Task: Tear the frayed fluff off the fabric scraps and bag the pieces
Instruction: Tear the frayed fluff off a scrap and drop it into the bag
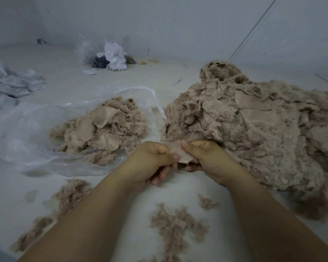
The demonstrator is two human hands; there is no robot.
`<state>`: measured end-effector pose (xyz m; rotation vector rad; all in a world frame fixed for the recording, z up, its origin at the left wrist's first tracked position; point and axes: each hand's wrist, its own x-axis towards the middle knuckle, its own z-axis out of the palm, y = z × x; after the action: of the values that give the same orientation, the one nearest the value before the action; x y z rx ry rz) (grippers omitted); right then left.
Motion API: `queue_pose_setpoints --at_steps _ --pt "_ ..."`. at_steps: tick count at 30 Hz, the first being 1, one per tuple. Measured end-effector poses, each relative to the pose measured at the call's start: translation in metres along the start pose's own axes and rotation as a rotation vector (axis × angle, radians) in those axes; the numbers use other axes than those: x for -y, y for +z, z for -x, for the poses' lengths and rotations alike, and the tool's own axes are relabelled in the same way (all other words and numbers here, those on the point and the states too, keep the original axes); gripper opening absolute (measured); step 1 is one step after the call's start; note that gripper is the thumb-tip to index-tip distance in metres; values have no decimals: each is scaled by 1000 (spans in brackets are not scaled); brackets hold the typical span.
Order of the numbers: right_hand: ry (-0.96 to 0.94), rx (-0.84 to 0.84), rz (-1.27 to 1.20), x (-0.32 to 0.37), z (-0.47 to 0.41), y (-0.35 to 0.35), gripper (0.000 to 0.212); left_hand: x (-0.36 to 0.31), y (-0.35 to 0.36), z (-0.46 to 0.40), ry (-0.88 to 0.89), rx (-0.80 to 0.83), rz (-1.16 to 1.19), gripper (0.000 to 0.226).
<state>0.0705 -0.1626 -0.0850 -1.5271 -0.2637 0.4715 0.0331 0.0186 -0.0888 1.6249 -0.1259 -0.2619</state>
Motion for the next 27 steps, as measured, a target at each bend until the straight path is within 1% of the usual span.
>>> queue_pose_setpoints --at_steps 1,4,5,6,7,8,9,10,12,13,15,17,20,23,25,27 --pt "5 -18 -23 0 -1 0 34 -1 -2 -2 57 -86 95 27" --pt "8 -41 -15 -1 -3 -3 37 -6 -15 -10 277 -480 343 16" --pt "13 -42 -7 -1 -4 -3 37 -5 -18 -13 300 -563 359 18" --pt "18 -45 -4 -1 -4 -3 37 -2 -19 -15 292 -614 315 29" --pt "21 -46 -8 -1 -4 -3 36 2 -18 -16 258 -628 229 40" --pt "21 -48 -12 -1 -4 -2 35 6 -15 -17 218 -615 110 44" --pt "19 -51 -13 -1 -5 -2 35 10 -10 -17 192 -587 -9 41" --pt "16 -56 -12 -1 -5 -2 35 13 -6 -18 176 -561 -121 37" --pt "16 -62 -13 -2 -5 -2 35 16 1 -21 171 -502 -335 38" --pt "18 -61 -15 -3 -5 -3 35 15 3 -21 161 -467 -431 40" --pt "25 -54 -10 -4 -6 -4 34 15 5 -22 151 -434 -565 34" --pt "36 -38 5 -5 -7 -4 33 17 6 -22 161 -436 -629 26" --pt "41 -9 28 -5 -8 -4 31 17 4 -18 152 -423 -627 27" --pt "23 -18 18 -5 -7 -5 30 15 4 -16 126 -401 -667 22" --pt "6 -4 17 -5 -7 -5 29 14 7 -15 158 -382 -762 17" --pt "8 22 19 -5 -7 -5 29 14 12 -14 226 -359 -850 10"
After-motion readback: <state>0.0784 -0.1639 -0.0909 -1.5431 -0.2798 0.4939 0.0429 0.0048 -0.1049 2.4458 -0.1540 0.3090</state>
